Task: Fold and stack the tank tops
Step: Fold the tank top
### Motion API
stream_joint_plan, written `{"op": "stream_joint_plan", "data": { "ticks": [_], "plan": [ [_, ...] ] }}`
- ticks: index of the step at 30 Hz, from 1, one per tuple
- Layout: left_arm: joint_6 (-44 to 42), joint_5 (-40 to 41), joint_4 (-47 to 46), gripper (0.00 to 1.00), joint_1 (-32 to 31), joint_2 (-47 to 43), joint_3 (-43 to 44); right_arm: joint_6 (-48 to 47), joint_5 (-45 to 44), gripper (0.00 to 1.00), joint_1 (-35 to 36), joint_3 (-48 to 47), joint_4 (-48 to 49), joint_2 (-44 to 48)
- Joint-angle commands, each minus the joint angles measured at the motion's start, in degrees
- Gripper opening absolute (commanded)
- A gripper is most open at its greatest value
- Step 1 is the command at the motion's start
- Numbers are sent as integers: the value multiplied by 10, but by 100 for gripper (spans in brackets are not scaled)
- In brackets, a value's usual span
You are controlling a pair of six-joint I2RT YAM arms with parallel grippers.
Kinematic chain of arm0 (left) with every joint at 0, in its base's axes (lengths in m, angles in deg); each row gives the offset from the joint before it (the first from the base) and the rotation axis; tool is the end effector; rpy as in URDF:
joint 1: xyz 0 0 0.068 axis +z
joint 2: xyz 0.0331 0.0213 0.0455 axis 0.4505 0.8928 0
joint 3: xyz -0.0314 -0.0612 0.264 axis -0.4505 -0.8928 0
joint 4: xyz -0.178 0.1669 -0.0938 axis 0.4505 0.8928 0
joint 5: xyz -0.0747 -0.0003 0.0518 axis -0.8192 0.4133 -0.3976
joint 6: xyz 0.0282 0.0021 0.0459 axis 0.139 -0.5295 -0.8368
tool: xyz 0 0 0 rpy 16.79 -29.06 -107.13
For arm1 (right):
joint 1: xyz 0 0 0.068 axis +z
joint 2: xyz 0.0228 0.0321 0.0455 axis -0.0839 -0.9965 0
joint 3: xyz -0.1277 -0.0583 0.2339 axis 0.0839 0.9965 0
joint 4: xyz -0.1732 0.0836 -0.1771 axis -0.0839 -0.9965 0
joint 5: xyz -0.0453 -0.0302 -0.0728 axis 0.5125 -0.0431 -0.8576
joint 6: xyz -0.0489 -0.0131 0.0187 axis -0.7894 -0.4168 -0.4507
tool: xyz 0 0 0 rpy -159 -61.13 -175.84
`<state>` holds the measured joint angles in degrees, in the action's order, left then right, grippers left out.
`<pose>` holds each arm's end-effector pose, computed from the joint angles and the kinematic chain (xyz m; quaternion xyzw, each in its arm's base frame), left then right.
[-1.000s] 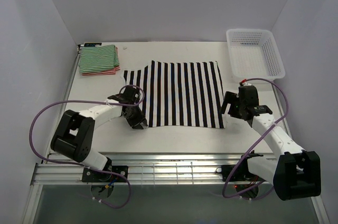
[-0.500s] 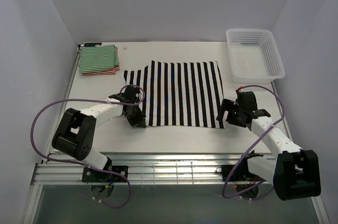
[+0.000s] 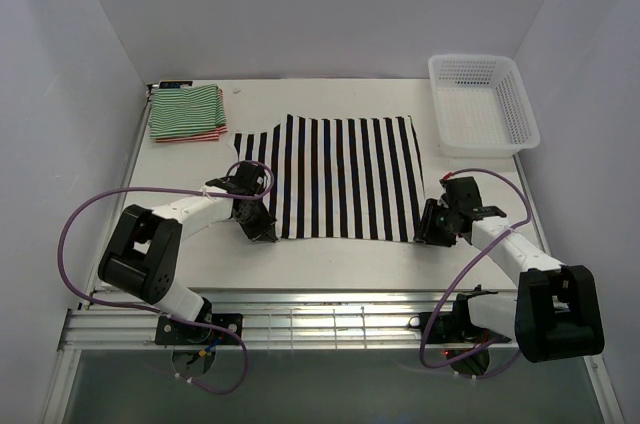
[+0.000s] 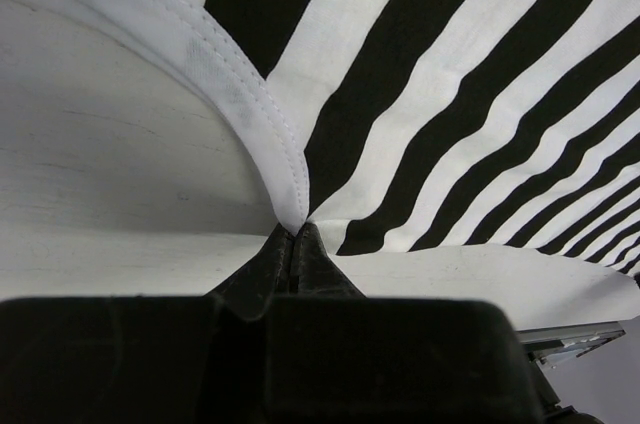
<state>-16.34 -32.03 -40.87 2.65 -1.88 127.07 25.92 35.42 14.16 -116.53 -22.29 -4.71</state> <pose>0.2316 -0.1090 0.1479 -0.2524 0.9584 -0.1254 0.0461 0.2006 0.0372 0.1615 0.0826 0.9598 0.1226 0.2387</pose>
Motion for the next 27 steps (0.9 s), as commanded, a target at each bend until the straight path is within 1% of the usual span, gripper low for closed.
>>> {"op": "stream_joint_plan", "data": {
  "ticks": [1, 3, 5, 6, 7, 8, 10, 19, 27],
  "plan": [
    [-1, 40, 23, 0, -3, 8, -9, 7, 4, 42, -2, 7, -5, -3],
    [0, 43, 23, 0, -3, 7, -9, 8, -5, 38, -2, 7, -16, -3],
    [1, 45, 23, 0, -3, 6, -8, 8, -18, 28, -2, 7, -20, -1],
    [0, 44, 23, 0, -3, 5, -7, 8, -21, 25, -2, 7, -20, -1],
    [1, 43, 23, 0, -3, 5, -6, 8, -28, 17, -2, 6, -20, 1],
    [1, 42, 23, 0, -3, 3, -5, 7, -30, 13, -2, 6, -20, 1],
    [-1, 41, 25, 0, -3, -1, -1, 2, -36, 8, -2, -3, -23, 3],
    [-11, 37, 45, 0, -3, -15, 39, -19, -13, 8, -2, -54, -51, 10],
    [-37, 43, 70, 0, 1, -4, 117, -15, -4, 8, -2, -101, -63, -2]
  ]
}}
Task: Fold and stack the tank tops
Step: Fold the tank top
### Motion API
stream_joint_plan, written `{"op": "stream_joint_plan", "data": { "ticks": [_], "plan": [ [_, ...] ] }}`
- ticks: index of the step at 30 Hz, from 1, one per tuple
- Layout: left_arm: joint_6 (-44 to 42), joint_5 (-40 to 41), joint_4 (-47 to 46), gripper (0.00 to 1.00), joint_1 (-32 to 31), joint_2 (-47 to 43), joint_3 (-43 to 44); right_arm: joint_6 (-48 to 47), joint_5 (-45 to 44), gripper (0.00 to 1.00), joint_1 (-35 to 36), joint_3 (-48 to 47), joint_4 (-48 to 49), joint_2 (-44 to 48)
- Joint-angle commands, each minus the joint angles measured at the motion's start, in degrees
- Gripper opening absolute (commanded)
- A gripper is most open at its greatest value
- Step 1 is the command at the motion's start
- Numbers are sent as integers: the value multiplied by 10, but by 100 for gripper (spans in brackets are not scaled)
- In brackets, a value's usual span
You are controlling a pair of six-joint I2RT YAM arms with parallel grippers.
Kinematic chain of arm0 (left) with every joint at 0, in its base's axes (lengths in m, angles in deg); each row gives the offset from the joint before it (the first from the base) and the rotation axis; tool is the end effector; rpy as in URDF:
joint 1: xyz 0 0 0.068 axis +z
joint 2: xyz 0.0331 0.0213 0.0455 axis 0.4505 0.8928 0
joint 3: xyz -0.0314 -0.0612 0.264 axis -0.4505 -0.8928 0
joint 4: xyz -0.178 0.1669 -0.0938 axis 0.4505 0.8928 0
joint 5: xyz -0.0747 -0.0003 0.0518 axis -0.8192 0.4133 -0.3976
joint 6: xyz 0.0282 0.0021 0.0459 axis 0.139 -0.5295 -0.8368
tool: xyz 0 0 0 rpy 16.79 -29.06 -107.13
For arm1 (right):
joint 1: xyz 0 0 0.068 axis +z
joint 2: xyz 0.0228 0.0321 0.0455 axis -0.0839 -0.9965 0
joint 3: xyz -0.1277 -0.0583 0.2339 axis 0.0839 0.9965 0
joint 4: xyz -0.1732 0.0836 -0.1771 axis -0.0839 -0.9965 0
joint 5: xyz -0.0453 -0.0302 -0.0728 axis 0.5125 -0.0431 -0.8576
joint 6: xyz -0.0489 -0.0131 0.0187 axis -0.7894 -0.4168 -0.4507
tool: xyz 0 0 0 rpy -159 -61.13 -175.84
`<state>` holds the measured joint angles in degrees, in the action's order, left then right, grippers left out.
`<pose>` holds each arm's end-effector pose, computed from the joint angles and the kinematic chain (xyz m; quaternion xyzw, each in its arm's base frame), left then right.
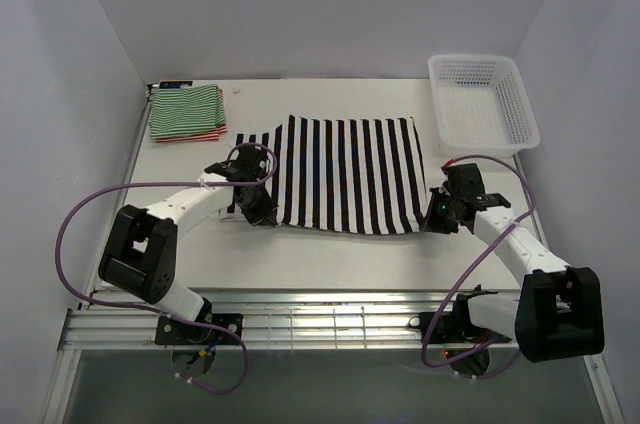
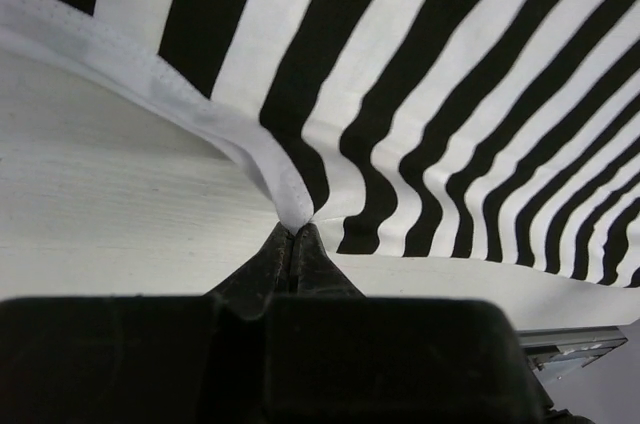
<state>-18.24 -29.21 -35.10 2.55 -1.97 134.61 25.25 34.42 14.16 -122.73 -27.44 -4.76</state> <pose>0.2481 -0.1150 0.1789 -0.2375 0.9615 -0.1155 0.0760 0.2119 0.0384 0.1878 0.0786 0.9582 0.1151 0.2498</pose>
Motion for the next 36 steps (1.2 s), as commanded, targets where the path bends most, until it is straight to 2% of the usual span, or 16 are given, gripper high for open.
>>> {"op": "stream_joint_plan", "data": {
  "ticks": [1, 24, 36],
  "plan": [
    [-20, 16, 18, 0, 3, 1, 49, -7, 4, 8, -2, -45, -12, -8],
    [-113, 10, 53, 0, 48, 169, 275, -7, -20, 8, -8, -203, -17, -146],
    [-132, 25, 60, 0, 54, 231, 330, -21, -30, 8, -13, -242, -12, -207]
  ]
}}
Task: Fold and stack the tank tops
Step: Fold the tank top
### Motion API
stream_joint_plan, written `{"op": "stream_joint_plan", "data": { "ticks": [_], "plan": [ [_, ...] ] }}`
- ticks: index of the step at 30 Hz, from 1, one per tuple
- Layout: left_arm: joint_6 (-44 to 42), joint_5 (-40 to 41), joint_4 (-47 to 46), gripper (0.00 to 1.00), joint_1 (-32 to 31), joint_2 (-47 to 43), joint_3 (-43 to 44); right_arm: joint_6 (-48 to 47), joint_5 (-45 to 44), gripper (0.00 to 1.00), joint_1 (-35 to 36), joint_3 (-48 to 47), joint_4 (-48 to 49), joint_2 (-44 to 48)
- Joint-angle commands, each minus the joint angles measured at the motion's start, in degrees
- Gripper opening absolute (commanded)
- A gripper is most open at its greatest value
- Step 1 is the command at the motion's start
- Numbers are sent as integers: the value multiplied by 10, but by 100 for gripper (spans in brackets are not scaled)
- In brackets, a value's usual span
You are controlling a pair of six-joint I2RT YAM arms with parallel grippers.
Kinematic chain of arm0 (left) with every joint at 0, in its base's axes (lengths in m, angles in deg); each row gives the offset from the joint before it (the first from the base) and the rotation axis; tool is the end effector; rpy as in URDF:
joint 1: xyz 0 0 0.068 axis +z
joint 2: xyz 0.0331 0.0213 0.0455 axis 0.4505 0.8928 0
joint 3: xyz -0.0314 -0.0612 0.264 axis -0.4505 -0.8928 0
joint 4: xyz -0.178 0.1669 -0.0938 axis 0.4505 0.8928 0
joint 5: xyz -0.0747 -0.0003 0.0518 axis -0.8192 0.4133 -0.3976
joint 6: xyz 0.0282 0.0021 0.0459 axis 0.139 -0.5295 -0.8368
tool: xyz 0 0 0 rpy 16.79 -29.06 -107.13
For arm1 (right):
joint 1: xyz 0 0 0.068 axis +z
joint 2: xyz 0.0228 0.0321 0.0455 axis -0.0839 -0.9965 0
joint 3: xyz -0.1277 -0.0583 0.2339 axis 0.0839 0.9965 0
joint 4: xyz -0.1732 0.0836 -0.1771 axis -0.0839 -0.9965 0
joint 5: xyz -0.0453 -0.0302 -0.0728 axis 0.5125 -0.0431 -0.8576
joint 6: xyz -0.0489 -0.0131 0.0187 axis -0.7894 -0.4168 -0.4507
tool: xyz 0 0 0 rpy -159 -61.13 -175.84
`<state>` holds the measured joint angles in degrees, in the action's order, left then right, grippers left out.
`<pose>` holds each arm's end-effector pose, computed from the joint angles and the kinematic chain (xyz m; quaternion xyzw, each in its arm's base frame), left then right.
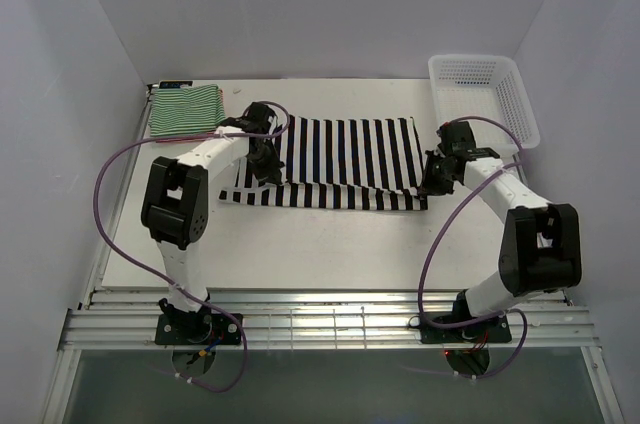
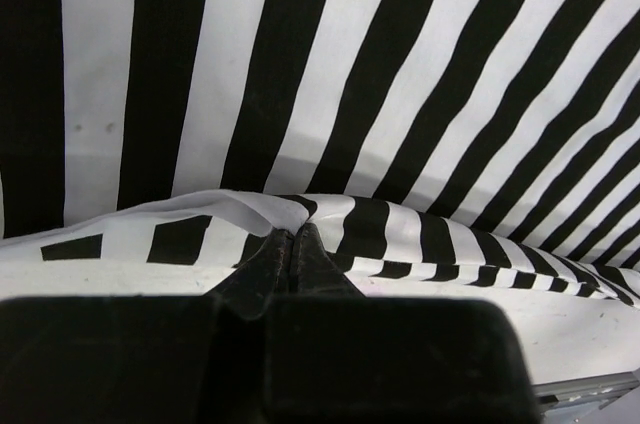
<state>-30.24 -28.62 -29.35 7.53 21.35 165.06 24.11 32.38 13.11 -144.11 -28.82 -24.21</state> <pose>0.3682 -0.1314 0.1916 -0.1782 0.9728 -0.1045 0.1051 0.3020 0.0463 0.2167 0.0825 0.9572 0.0948 0.2607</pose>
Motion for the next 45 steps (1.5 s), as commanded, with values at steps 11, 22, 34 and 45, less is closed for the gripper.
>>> {"op": "stream_joint_plan", "data": {
  "ticks": [11, 22, 34, 45],
  "plan": [
    [-22, 15, 3, 0, 12, 51, 68, -9, -16, 8, -5, -58, 21, -58],
    [-28, 14, 3, 54, 19, 53, 77, -17, -22, 39, -6, -73, 30, -74],
    [-26, -15, -16, 98, 19, -14, 35, -49, 125, 90, -3, 25, 95, 25],
    [-8, -18, -47, 98, 15, -41, -14, -80, 112, 90, 18, -7, 113, -41]
  ]
}}
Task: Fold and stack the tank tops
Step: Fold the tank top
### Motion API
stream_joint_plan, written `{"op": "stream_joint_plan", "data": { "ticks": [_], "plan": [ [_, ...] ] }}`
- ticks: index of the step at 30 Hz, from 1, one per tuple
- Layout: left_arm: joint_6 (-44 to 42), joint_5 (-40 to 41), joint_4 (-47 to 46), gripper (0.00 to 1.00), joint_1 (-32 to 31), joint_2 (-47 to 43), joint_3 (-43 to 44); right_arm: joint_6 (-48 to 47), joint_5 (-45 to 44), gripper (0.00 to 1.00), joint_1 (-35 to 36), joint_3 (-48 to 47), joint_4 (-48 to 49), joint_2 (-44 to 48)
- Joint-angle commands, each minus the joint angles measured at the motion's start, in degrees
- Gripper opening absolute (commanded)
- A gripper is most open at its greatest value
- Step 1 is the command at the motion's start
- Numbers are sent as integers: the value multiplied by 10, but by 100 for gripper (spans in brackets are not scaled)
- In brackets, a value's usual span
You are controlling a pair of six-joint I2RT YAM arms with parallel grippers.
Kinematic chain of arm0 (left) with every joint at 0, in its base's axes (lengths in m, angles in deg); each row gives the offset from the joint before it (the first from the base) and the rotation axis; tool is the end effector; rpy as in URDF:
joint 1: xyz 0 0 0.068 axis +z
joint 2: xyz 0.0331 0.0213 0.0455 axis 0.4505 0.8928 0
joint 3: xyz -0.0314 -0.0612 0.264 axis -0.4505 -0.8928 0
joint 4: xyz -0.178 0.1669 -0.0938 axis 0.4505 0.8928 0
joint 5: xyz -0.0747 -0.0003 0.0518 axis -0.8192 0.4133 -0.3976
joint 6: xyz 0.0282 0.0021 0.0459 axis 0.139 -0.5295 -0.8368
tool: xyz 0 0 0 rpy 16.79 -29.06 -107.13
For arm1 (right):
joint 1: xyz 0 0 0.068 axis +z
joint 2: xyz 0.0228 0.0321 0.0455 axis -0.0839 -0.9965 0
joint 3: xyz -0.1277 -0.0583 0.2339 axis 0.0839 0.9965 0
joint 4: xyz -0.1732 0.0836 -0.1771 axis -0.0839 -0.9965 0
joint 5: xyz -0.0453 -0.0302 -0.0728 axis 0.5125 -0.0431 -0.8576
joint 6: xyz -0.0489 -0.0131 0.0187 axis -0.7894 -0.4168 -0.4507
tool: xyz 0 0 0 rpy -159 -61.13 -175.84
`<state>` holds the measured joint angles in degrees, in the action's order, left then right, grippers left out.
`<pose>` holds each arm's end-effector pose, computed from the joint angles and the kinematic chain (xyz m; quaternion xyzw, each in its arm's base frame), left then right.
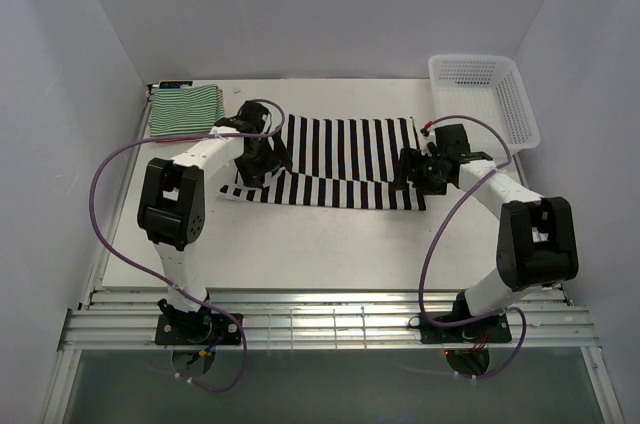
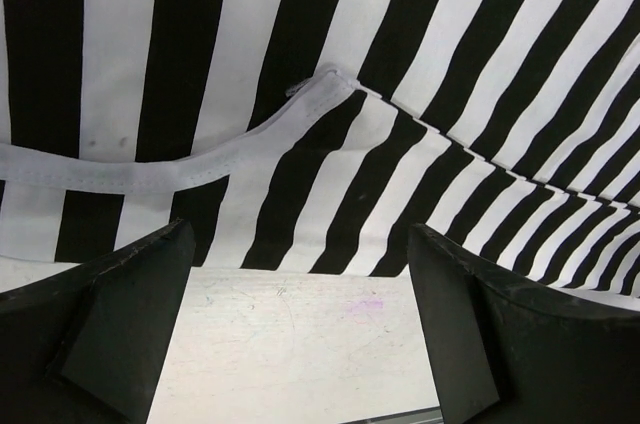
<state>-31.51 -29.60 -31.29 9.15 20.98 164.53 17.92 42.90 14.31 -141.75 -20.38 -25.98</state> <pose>0.3729 -0.1220 0.1926 -0.1787 0.9699 -0.1165 0.1172 0.3086 0.0604 0.2052 -0.0096 0.9437 0.1748 0.2808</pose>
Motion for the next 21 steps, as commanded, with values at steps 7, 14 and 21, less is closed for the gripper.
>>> {"op": "stream_joint_plan", "data": {
  "ticks": [7, 14, 21],
  "plan": [
    [0, -4, -40, 98, 2, 5, -34, -12, -3, 90, 9, -47, 39, -89],
    [10, 13, -41, 98, 16, -9, -109, -3, -30, 90, 9, 11, 38, -81],
    [22, -13, -66, 98, 16, -77, -223, 15, -22, 90, 10, 116, 39, -4]
  ]
}}
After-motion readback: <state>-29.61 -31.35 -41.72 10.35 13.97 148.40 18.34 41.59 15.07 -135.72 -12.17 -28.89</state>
